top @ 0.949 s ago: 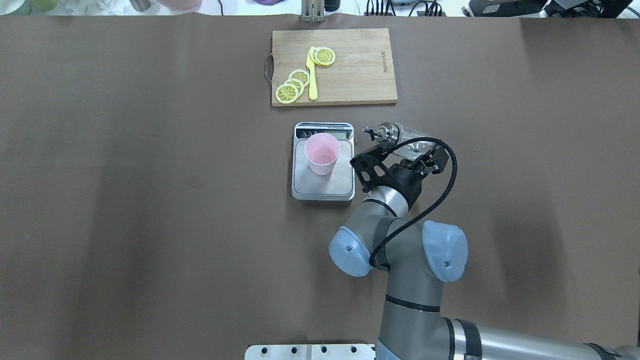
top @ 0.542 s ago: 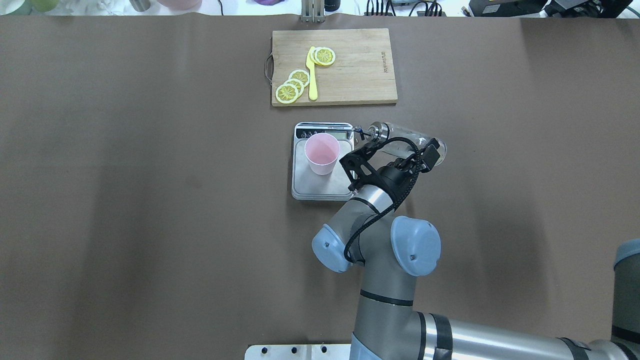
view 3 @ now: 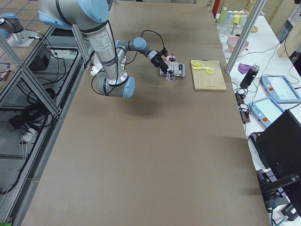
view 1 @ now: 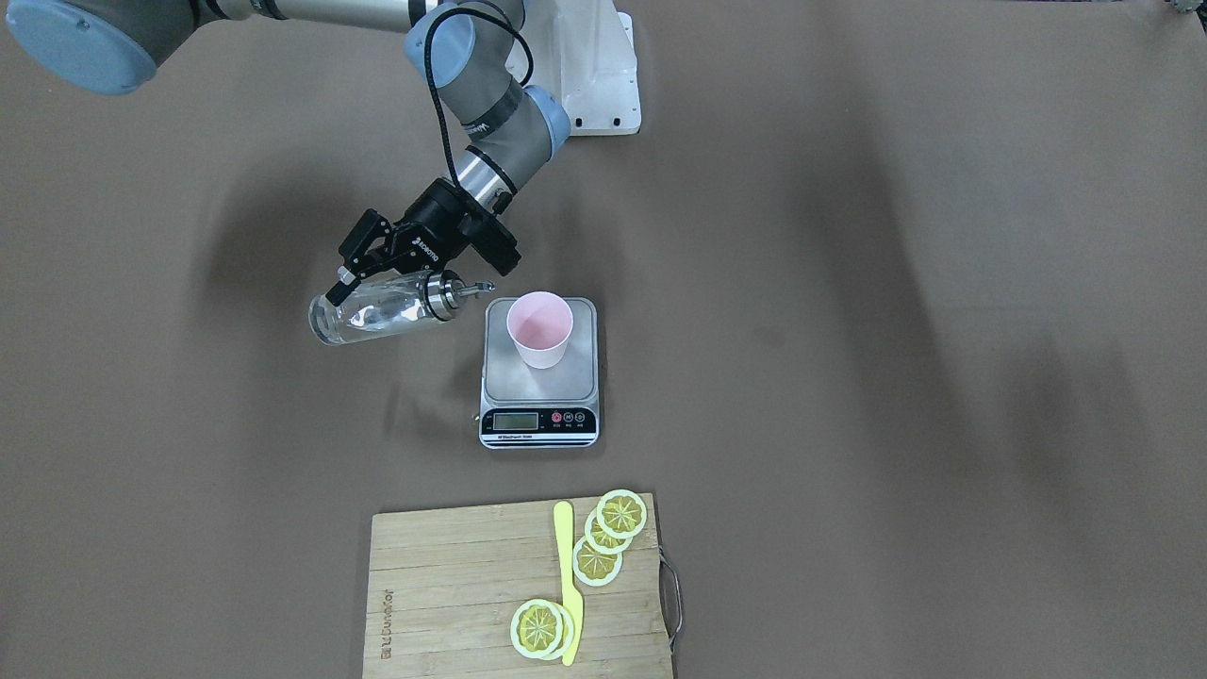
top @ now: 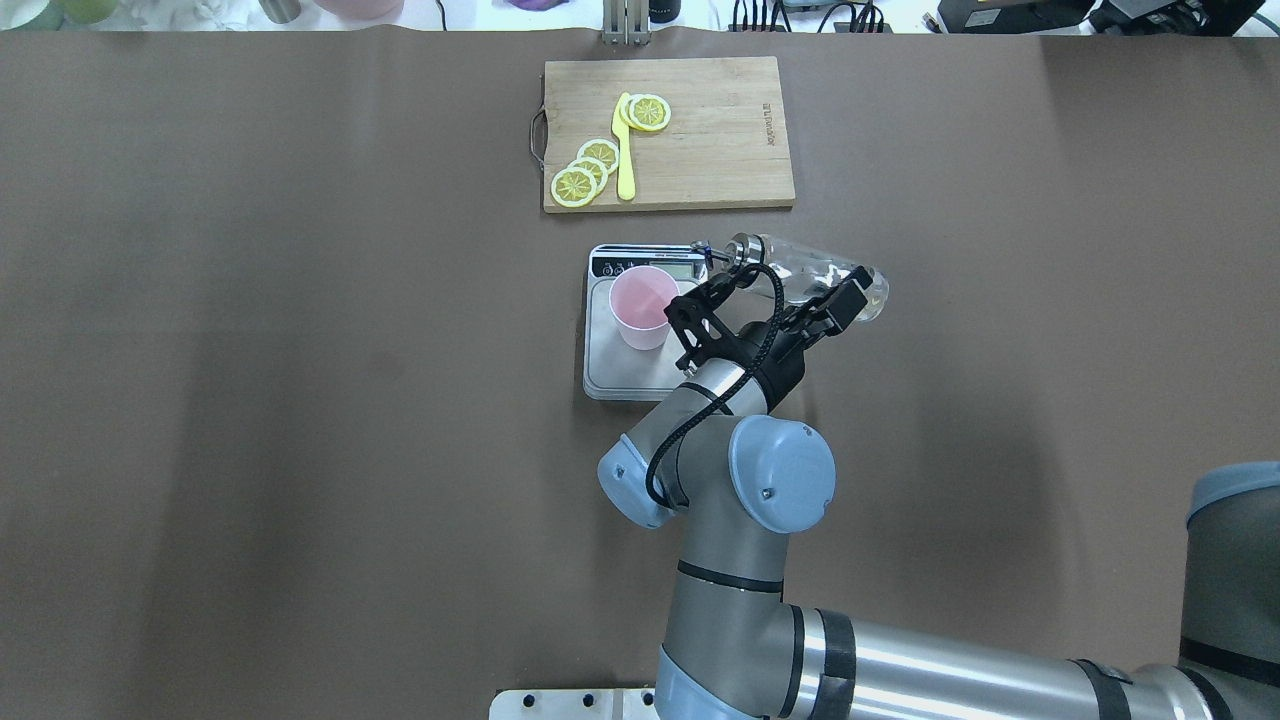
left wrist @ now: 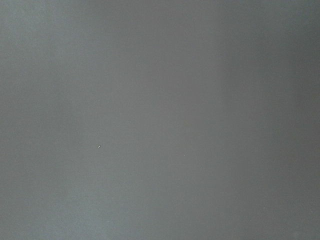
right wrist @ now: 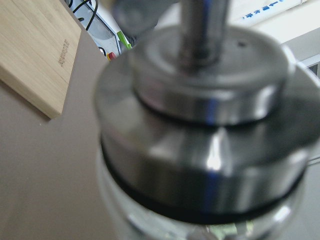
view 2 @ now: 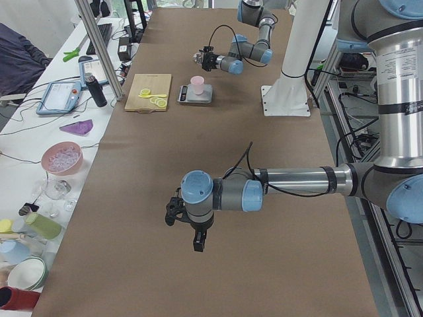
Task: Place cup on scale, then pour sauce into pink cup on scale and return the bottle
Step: 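Tilt the sauce bottle with the right gripper, spout over the pink cup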
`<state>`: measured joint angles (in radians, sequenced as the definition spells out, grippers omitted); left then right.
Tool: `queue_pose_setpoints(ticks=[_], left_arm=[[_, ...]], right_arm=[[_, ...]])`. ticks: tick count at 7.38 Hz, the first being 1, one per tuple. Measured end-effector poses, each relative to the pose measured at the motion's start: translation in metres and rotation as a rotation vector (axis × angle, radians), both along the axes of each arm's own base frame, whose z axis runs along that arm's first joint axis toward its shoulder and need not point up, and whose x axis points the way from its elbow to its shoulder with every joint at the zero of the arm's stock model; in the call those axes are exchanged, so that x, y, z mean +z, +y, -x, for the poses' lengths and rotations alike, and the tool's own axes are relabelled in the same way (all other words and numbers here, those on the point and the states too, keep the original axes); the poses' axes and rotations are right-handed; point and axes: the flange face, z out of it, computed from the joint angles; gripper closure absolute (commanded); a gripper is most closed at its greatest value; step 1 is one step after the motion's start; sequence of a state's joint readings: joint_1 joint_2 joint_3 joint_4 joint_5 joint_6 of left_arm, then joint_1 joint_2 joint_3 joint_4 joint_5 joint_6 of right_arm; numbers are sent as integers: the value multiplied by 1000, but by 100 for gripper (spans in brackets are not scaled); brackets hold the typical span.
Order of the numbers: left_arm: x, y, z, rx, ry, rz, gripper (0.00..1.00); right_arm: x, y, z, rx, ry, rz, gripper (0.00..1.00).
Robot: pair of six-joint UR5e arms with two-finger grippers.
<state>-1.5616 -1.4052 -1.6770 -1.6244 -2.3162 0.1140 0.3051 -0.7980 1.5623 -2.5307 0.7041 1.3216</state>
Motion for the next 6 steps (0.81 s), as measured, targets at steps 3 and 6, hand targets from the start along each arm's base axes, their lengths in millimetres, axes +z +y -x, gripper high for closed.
queue_pose_setpoints(ticks=[3, 6], left_arm=[[2, 1, 0, 1, 1, 4, 1], [2, 1, 0, 1, 2, 8, 1]], right_arm=[[-1, -6, 4, 19, 40, 8, 100], [-12, -10, 17, 54, 89, 14, 100]])
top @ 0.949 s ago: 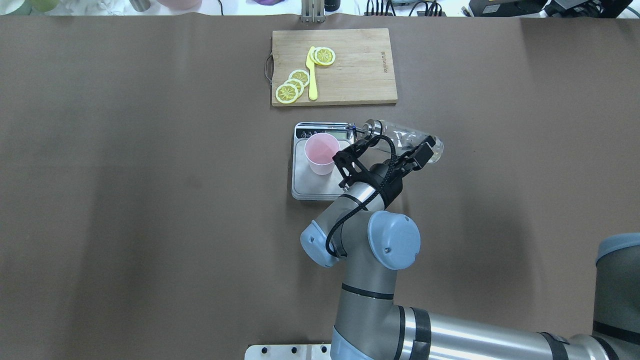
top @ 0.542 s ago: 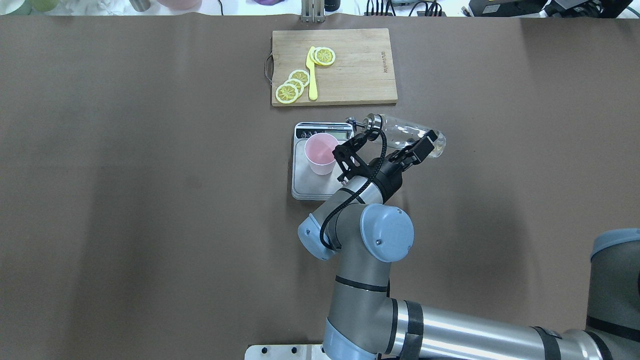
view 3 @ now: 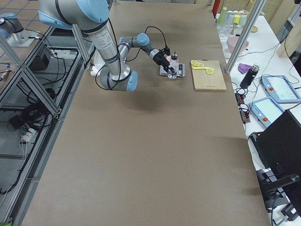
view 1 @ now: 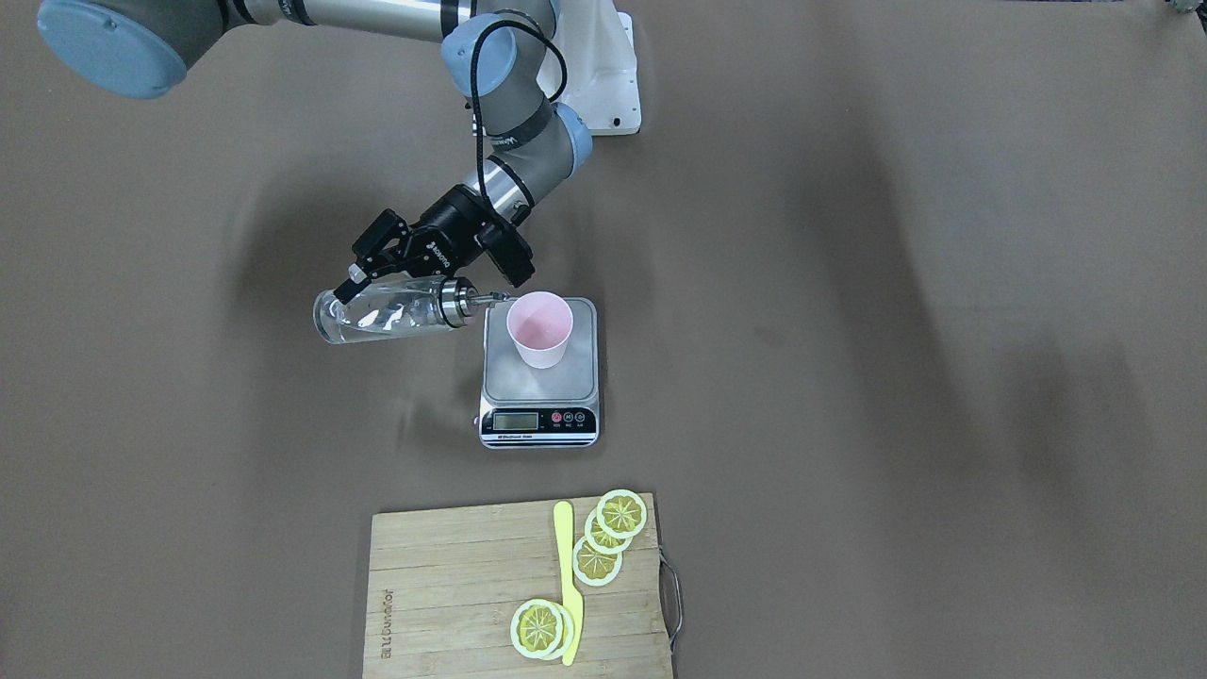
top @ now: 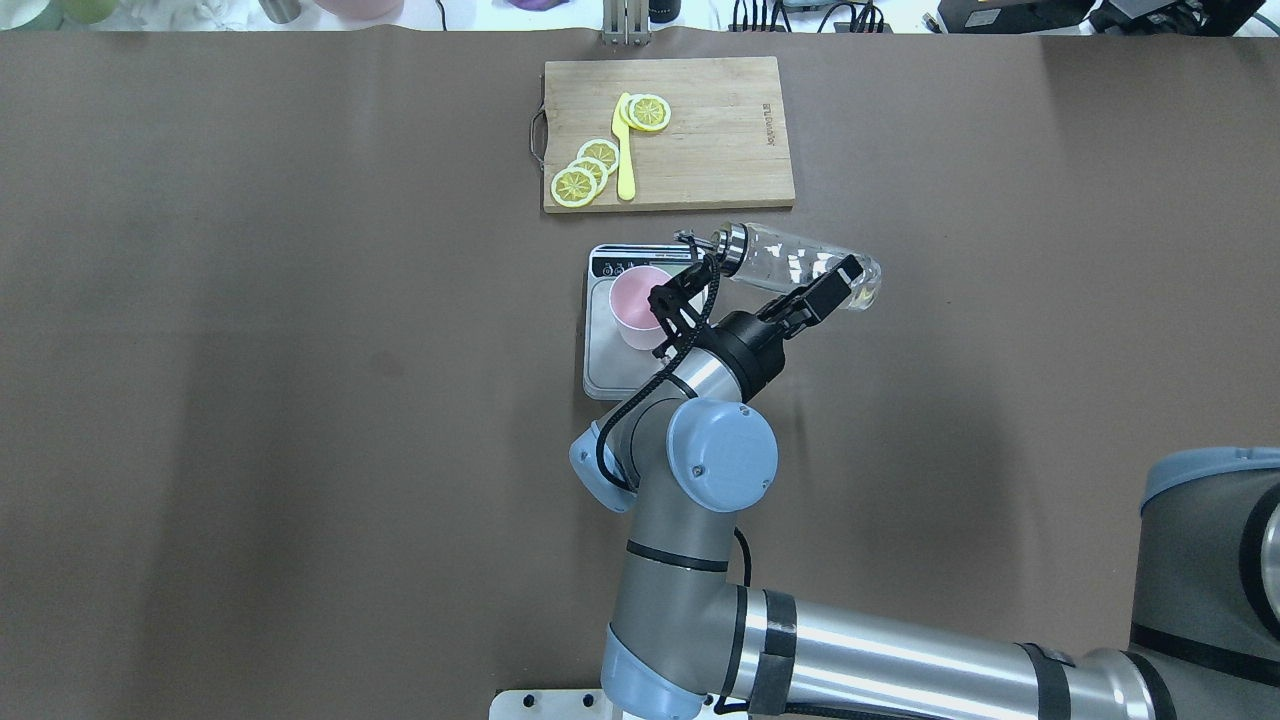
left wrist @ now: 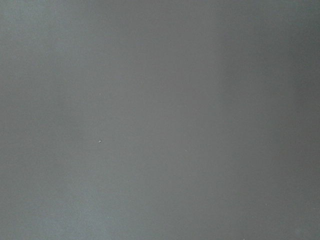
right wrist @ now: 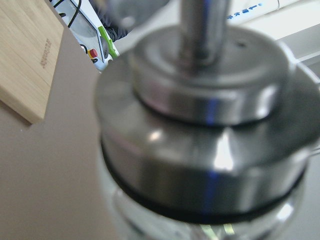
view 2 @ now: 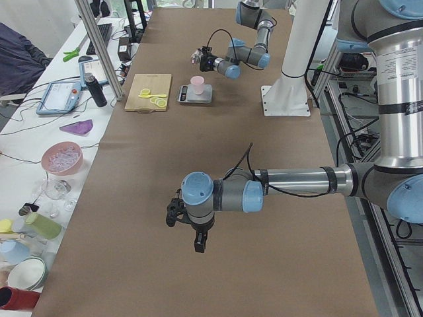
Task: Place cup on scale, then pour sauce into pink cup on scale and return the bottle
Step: 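Tilt the sauce bottle with the right gripper, spout over the pink cup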
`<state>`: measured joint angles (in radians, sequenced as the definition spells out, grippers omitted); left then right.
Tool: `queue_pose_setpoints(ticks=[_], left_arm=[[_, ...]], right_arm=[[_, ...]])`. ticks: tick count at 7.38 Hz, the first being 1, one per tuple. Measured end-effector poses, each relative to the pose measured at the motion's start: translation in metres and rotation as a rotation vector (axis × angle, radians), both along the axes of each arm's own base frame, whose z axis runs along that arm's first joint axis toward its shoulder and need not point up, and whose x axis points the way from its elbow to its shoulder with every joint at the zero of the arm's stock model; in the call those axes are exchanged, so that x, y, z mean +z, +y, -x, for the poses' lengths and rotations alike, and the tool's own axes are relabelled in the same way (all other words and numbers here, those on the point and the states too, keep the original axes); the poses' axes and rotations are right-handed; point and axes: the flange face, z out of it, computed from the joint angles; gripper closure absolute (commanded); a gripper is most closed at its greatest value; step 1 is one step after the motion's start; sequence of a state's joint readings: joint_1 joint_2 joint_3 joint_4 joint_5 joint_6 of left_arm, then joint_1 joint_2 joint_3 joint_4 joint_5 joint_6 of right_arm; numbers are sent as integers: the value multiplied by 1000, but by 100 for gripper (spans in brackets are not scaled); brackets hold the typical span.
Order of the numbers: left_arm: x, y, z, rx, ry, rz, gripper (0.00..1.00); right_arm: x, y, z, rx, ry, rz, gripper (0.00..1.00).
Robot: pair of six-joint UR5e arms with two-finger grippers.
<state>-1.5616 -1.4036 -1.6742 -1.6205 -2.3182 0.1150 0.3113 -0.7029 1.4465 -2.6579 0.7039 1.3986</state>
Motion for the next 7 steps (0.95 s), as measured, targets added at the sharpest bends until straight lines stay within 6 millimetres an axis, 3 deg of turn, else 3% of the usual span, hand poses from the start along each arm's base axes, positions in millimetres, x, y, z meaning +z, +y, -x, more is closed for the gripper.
queue_pose_setpoints(ticks=[7], left_arm=[[1, -1, -1, 2, 2, 4, 1]], right_arm=[[9, -1, 2, 25, 113, 24, 100]])
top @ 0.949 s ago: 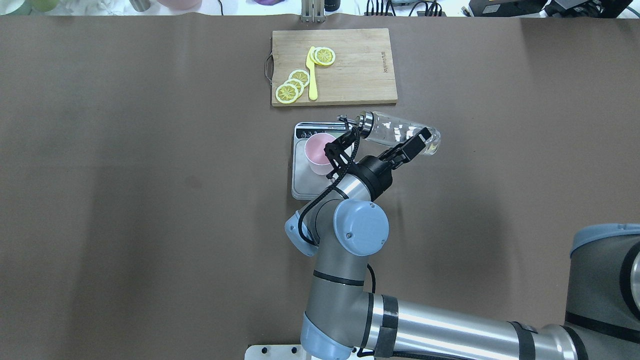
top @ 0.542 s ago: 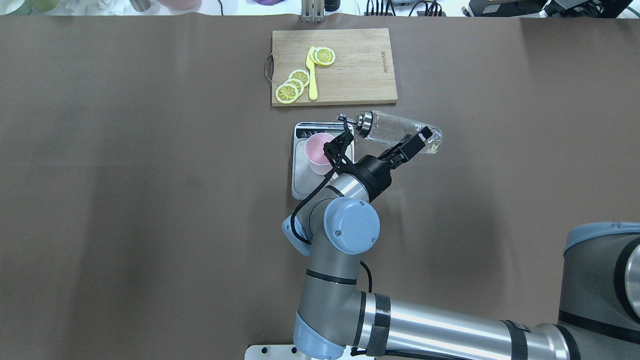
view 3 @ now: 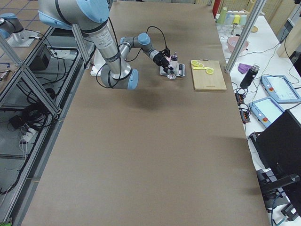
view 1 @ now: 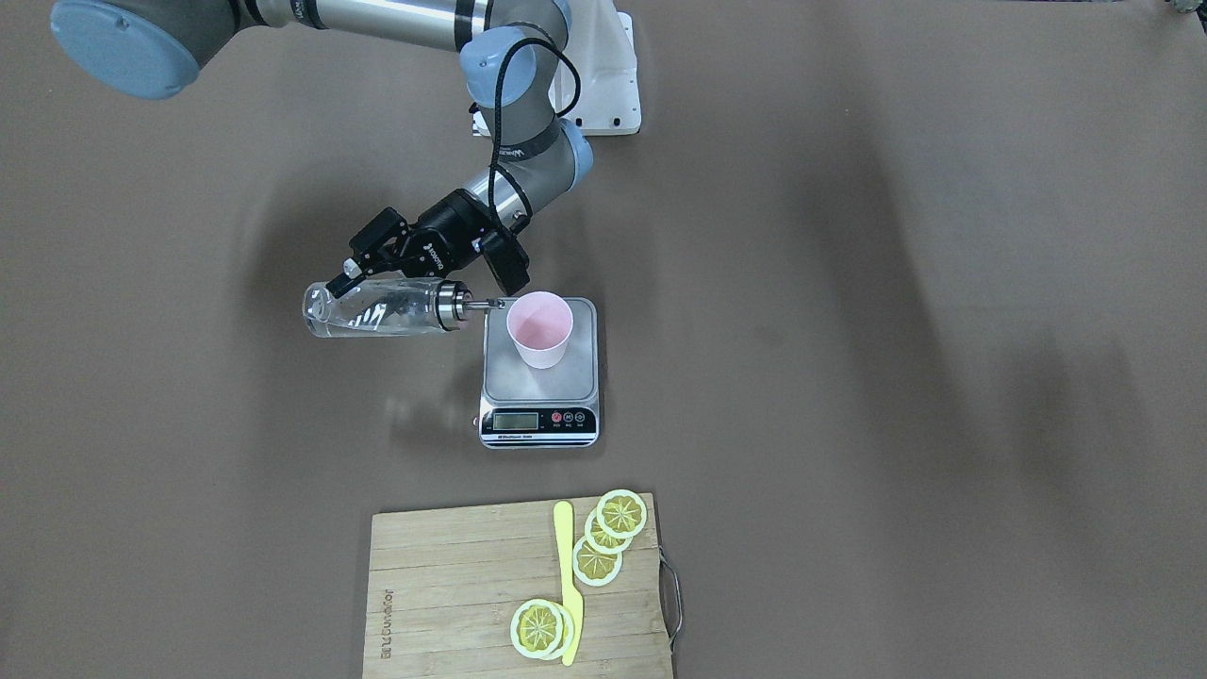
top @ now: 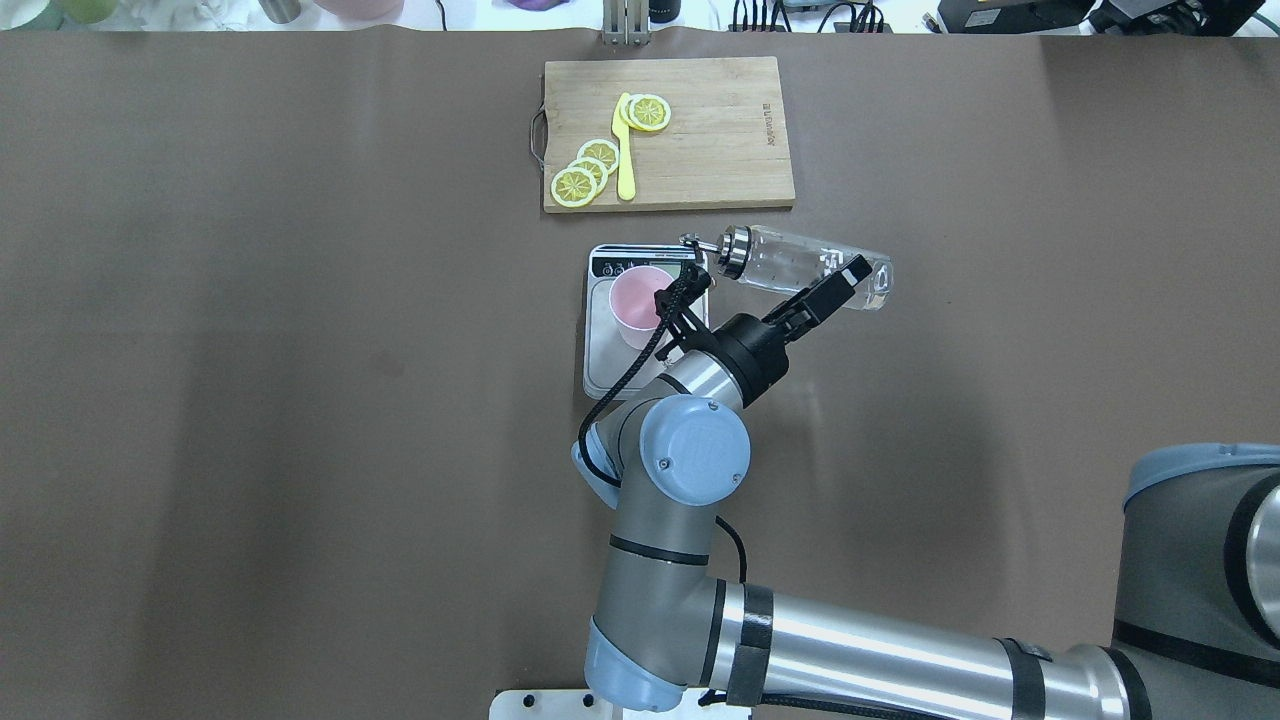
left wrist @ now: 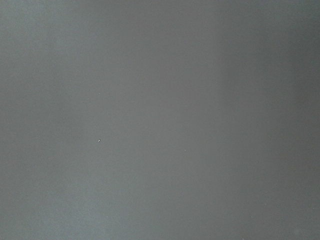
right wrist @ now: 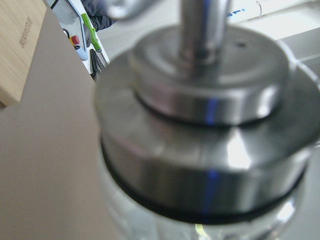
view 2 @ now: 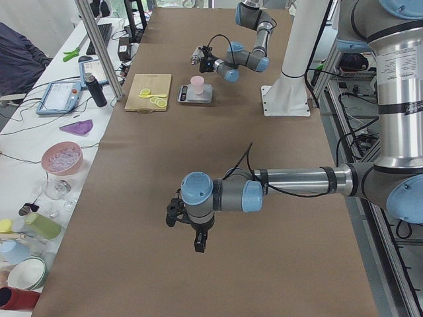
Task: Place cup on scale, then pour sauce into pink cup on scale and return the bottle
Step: 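Tilt the sauce bottle with the right gripper, spout over the pink cup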
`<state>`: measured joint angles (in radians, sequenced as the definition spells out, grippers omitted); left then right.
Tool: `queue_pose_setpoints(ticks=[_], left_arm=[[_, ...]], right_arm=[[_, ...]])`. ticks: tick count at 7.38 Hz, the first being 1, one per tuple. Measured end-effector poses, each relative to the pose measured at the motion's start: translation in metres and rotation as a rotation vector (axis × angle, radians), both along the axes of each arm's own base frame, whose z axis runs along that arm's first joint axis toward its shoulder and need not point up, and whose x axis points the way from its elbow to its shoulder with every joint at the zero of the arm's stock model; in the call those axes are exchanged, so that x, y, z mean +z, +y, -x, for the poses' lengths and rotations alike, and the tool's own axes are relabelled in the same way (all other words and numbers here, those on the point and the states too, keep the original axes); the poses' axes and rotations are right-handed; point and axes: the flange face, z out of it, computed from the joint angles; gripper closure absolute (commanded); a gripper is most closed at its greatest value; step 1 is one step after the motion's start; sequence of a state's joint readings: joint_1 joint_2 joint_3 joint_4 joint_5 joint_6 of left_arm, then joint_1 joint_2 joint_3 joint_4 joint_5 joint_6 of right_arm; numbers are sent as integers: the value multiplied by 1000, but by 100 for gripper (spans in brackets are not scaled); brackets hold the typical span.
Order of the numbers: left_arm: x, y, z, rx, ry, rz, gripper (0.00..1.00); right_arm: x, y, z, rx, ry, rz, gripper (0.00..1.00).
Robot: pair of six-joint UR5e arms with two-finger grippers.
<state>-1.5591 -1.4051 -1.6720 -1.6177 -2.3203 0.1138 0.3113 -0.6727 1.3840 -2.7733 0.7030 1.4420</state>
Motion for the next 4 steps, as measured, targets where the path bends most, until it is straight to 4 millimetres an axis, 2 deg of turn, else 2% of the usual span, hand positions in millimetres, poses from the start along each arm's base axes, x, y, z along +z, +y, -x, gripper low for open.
queue_pose_setpoints(ticks=[4], left_arm=[[4, 1, 0, 1, 0, 9, 1]], right_arm=[[-10, -4, 16, 22, 66, 8, 100]])
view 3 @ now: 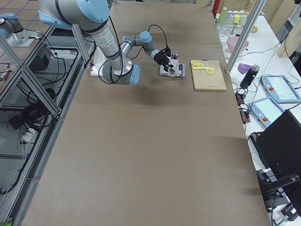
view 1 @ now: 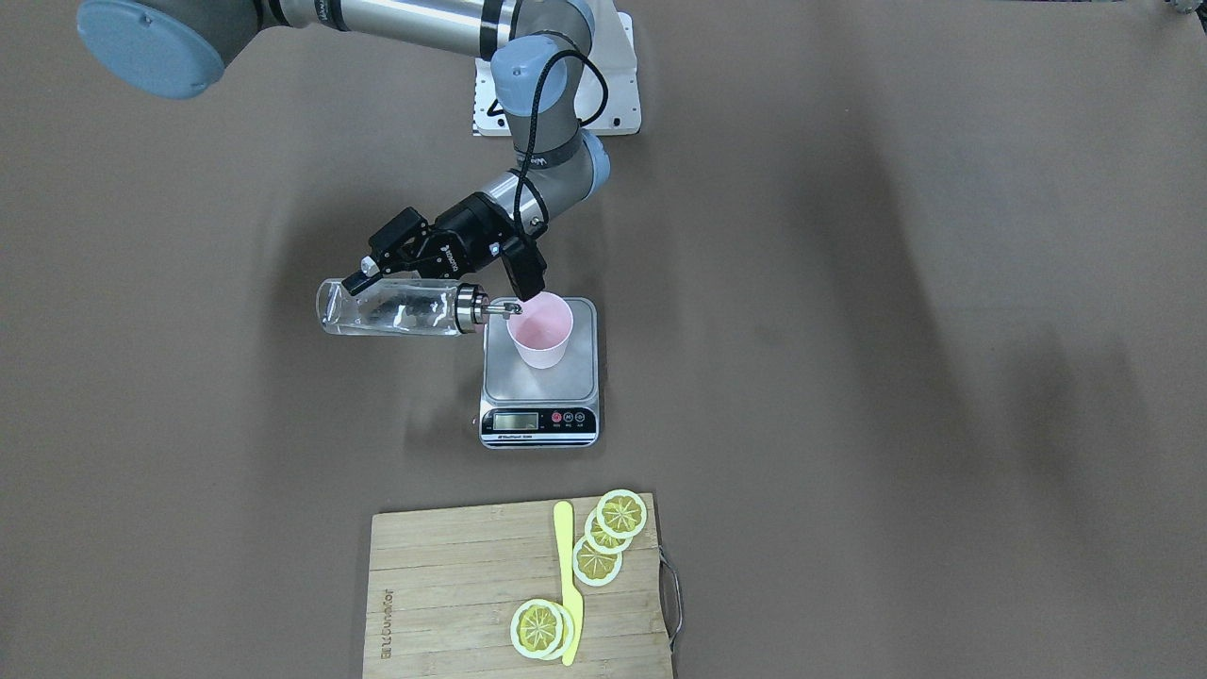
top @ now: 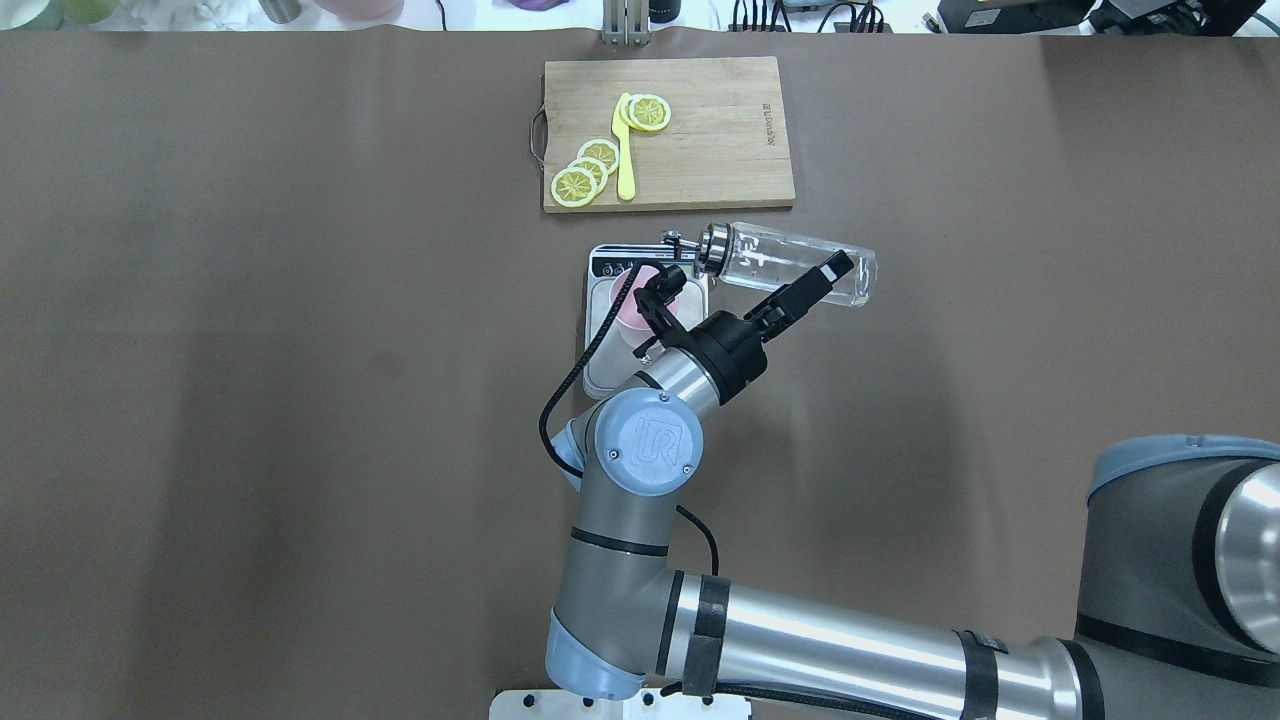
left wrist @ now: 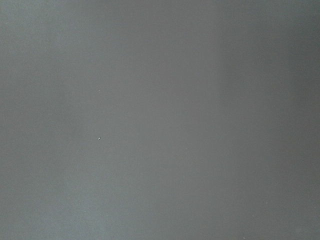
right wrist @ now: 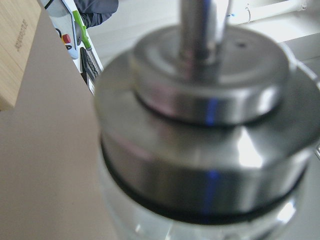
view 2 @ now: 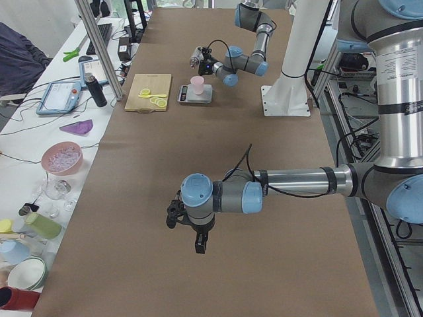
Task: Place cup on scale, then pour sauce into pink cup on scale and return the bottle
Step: 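Tilt the sauce bottle with the right gripper, spout over the pink cup, then hold the tilted bottle over the pink cup to pour sauce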
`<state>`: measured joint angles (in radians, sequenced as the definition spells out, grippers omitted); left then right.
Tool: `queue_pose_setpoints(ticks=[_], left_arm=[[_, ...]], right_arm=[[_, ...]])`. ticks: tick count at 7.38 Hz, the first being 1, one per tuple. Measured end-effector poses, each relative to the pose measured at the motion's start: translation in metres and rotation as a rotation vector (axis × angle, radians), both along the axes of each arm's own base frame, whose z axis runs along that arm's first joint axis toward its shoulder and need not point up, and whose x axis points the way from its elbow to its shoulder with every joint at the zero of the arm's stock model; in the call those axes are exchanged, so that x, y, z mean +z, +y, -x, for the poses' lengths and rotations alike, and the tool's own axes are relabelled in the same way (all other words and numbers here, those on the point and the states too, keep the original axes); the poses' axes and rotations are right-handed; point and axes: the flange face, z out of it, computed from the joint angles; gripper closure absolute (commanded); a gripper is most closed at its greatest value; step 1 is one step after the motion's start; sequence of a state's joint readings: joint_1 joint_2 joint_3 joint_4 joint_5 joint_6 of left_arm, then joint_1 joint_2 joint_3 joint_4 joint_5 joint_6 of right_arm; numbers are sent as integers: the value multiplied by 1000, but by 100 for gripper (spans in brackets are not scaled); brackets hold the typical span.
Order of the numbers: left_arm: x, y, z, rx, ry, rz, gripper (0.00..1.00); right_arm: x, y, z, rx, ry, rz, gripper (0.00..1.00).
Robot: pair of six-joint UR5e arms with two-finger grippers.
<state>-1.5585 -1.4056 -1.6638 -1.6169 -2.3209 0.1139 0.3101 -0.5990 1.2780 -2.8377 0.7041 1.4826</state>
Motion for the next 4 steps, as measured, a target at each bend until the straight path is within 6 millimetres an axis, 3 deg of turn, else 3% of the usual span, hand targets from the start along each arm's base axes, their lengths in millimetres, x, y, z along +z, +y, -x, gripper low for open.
queue_pose_setpoints(ticks=[4], left_arm=[[2, 0, 0, 1, 0, 4, 1]], right_arm=[[1, 6, -7, 28, 64, 1, 100]])
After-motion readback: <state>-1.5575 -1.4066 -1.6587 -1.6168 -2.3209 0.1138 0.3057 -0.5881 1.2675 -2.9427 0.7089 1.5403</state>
